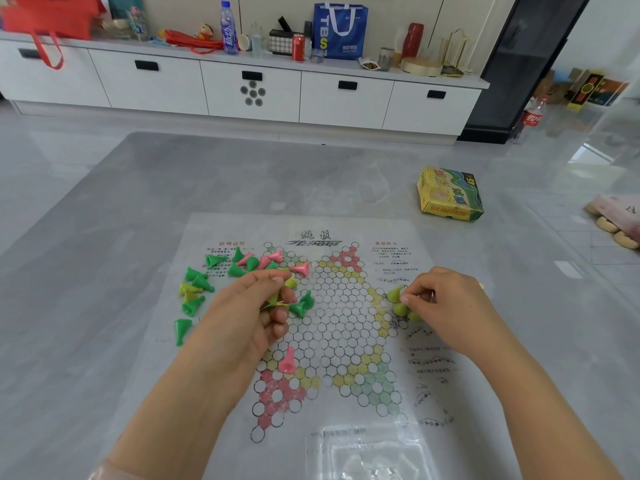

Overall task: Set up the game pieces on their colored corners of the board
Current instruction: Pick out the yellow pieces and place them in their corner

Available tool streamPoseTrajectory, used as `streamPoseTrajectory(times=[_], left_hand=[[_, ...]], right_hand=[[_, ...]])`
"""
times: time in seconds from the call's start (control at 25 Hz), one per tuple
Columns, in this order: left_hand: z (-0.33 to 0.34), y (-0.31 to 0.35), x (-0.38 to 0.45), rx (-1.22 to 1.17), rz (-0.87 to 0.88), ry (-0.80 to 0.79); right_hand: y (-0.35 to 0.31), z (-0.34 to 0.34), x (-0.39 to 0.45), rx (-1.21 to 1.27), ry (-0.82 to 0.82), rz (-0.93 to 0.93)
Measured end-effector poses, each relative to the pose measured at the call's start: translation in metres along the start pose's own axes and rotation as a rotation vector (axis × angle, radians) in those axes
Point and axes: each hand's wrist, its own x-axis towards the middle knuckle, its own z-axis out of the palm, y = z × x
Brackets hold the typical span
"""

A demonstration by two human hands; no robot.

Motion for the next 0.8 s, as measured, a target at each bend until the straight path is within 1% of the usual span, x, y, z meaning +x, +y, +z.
streamPoseTrajectory(times=[0.36, 0.6, 0.8], left_hand=[[-0.0005, 0.0004, -0.0002, 0.004, 0.004, -0.002], [-0.0025, 0.0038, 0.0001, -0.023, 0.016, 0.026], [-0.0027, 0.0039, -0.0005, -0.021, 0.015, 0.018]], right_hand=[[0.0003, 0.0024, -0.0001, 0.027, 0.006, -0.029], [0.0026, 0.0014, -0.001, 0.061, 0.008, -0.028], [0.0037, 0.0025, -0.001, 0.074, 0.004, -0.021]])
